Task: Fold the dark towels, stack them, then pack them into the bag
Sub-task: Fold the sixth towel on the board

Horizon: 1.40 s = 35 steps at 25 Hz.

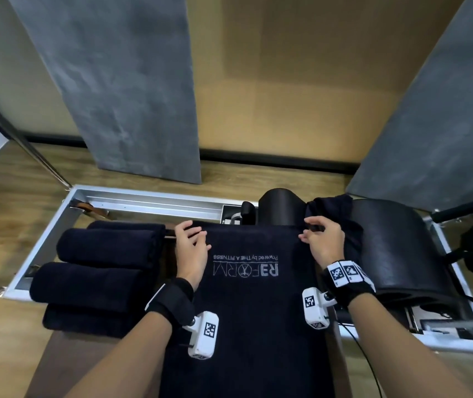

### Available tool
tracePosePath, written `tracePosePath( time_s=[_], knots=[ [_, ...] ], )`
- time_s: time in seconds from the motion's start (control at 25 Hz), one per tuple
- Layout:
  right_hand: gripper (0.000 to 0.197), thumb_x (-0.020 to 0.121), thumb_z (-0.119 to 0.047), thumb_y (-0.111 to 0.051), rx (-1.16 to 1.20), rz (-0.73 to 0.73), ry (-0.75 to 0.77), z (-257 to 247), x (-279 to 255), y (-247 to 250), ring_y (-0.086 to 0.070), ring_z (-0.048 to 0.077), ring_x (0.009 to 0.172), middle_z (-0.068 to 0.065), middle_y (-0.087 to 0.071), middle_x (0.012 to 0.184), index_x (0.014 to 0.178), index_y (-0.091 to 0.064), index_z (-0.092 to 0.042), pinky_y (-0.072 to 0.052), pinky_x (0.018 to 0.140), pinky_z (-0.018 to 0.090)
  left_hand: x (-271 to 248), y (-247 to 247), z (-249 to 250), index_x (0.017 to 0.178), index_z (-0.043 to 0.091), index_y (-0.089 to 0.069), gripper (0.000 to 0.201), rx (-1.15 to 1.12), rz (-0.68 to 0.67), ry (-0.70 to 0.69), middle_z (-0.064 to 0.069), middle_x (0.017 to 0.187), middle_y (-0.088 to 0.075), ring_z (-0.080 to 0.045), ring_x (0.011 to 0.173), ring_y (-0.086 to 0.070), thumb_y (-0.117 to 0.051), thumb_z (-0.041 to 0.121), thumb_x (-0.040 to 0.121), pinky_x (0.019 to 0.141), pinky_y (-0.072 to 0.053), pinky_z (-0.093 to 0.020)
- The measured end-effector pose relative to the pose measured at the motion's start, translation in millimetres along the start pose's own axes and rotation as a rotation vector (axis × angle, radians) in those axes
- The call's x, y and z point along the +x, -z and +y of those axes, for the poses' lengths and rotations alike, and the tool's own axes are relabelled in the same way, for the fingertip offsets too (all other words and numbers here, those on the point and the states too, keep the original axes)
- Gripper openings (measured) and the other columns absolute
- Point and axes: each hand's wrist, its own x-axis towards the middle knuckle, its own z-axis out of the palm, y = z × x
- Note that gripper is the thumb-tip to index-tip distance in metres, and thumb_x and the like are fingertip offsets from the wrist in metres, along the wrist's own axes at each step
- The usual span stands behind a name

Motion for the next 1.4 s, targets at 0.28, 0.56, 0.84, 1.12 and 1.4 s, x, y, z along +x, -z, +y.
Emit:
tracePosePath(
  time_s=[0.28,0.56,0.84,1.12,1.4],
  knots=[
    [0.02,0.095,0.008,-0.065,0.013,-0.085,0.026,3.4,-109.7,27.3,-0.077,0.029,0.076,0.011,-0.072,0.1,0.1,-0.074,-0.009,-0.065,0.076,0.044,-67.1,56.3,-22.4,0.092,0.023,-0.07,0.015,0.333,-0.126,-0.21,-0.003,0.087,-0.074,-0.019,0.085,-0.073,-0.064,0.013,0.102,0.078,-0.059,-0.035],
    [0.012,0.092,-0.002,-0.073,-0.246,-0.202,-0.005,42.2,-235.4,59.8,-0.067,0.019,0.048,0.014,-0.074,0.076,0.084,-0.073,-0.011,-0.058,0.048,0.036,-153.5,134.2,-62.1,0.072,0.021,-0.072,0.021,0.68,-0.226,-0.232,0.004,0.068,-0.069,-0.01,0.068,-0.064,-0.079,0.024,0.092,0.068,-0.05,-0.03],
    [0.026,0.081,-0.018,-0.086,-0.551,-0.185,-0.081,94.0,-304.6,89.6,-0.069,0.024,0.071,0.007,-0.069,0.072,0.081,-0.061,-0.025,-0.057,0.072,0.037,-215.0,188.5,-85.0,0.088,0.029,-0.064,0.018,0.973,-0.277,-0.194,0.01,0.086,-0.063,-0.016,0.087,-0.065,-0.081,0.034,0.088,0.077,-0.053,-0.035],
    [0.019,0.089,-0.016,-0.078,-0.44,-0.174,-0.053,77.2,-312.2,86.2,-0.066,0.02,0.059,0.005,-0.068,0.057,0.076,-0.065,-0.018,-0.054,0.065,0.032,-231.3,185.2,-70.1,0.085,0.029,-0.062,0.016,0.923,-0.243,-0.371,0.01,0.085,-0.054,-0.011,0.084,-0.058,-0.071,0.033,0.097,0.074,-0.051,-0.037],
    [0.013,0.096,-0.01,-0.071,-0.118,-0.186,0.114,-25.2,-247.0,55.3,-0.054,0.019,0.036,0.008,-0.069,0.057,0.087,-0.061,-0.008,-0.041,0.038,0.024,-178.1,120.1,7.1,0.087,0.032,-0.055,0.018,0.635,-0.193,-0.512,0.019,0.064,-0.068,-0.004,0.062,-0.063,-0.067,0.034,0.1,0.061,-0.049,-0.033]
  ],
)
